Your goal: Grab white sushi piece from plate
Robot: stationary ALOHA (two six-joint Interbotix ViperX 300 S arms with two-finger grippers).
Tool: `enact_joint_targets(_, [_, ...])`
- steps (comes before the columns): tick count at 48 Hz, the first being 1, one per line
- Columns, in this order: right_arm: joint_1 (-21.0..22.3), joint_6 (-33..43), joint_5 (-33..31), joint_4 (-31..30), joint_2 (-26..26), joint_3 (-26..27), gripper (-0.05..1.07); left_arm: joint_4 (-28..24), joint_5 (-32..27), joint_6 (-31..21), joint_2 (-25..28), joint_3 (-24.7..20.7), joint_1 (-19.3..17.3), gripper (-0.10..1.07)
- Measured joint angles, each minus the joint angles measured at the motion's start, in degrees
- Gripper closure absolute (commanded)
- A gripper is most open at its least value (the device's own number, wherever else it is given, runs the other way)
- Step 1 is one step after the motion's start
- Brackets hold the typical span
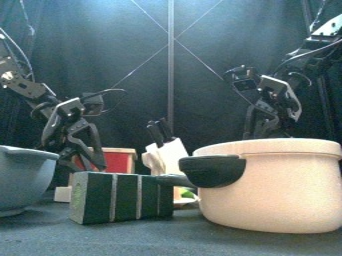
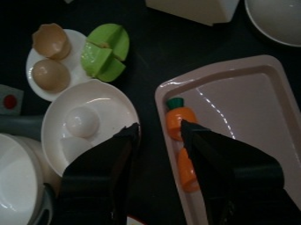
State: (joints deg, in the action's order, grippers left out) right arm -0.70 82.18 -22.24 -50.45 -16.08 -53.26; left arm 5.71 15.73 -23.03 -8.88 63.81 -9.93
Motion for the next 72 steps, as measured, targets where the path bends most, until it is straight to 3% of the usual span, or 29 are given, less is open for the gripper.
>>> enact_joint_targets(18, [0.1,-0.1,-15.3,9.5,0.0,-1.8,0.21,-0.1,0.0,0.0,0.1,0.0,0.0,0.08])
enact_joint_targets(35, [0.1,-0.1,-15.6,14.2,0.0,-5.7,0.2,-0.2,0.0,0.0,0.2,0.0,0.0,0.08])
enact_joint_targets(51, [0.2,-0.3,-15.6,14.2,0.0,-7.2,0.05,-0.2,0.0,0.0,0.2,0.0,0.0,0.08])
enact_joint_targets(72, [0.4,-0.3,-13.0,13.8,0.1,-9.8,0.1,-0.2,0.0,0.0,0.2,0.0,-0.2,0.08])
